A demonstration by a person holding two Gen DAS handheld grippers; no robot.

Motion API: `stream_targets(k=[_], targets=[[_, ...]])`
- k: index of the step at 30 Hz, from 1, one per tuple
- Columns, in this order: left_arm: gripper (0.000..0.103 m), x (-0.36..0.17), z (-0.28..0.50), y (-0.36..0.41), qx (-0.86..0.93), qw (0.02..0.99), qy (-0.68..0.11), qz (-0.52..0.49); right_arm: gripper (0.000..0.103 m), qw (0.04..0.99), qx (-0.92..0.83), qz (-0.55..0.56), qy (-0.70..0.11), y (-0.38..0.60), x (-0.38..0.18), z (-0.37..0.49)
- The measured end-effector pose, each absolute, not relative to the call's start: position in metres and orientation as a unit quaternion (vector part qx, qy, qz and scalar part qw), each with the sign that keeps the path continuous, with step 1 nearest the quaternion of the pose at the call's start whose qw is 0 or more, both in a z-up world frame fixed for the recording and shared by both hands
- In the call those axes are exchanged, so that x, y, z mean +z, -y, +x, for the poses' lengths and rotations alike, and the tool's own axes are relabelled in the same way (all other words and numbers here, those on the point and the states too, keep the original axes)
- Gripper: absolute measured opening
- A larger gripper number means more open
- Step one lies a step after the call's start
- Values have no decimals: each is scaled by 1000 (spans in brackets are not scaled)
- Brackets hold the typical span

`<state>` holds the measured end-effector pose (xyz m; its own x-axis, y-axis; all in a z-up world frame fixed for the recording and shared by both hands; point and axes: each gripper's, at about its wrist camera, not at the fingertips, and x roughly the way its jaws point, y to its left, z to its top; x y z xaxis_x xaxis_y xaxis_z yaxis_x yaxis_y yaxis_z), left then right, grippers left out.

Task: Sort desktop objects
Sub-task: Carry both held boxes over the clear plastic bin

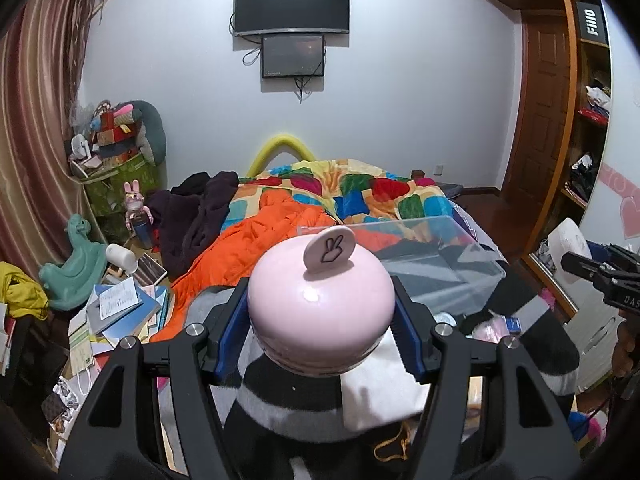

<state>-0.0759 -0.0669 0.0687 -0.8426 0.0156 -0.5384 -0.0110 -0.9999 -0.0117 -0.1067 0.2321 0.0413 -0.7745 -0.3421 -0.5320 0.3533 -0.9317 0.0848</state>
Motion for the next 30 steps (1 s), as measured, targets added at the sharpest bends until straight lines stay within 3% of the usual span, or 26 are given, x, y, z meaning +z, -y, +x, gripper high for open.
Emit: stream_targets(k=[10, 30], targets=[[64, 67, -134, 75, 945, 18, 26, -326, 62, 199, -930, 307, -20, -208, 40, -149], [64, -9, -234, 34, 884, 79, -12, -461, 62, 229, -888, 395, -62, -160, -17, -235]])
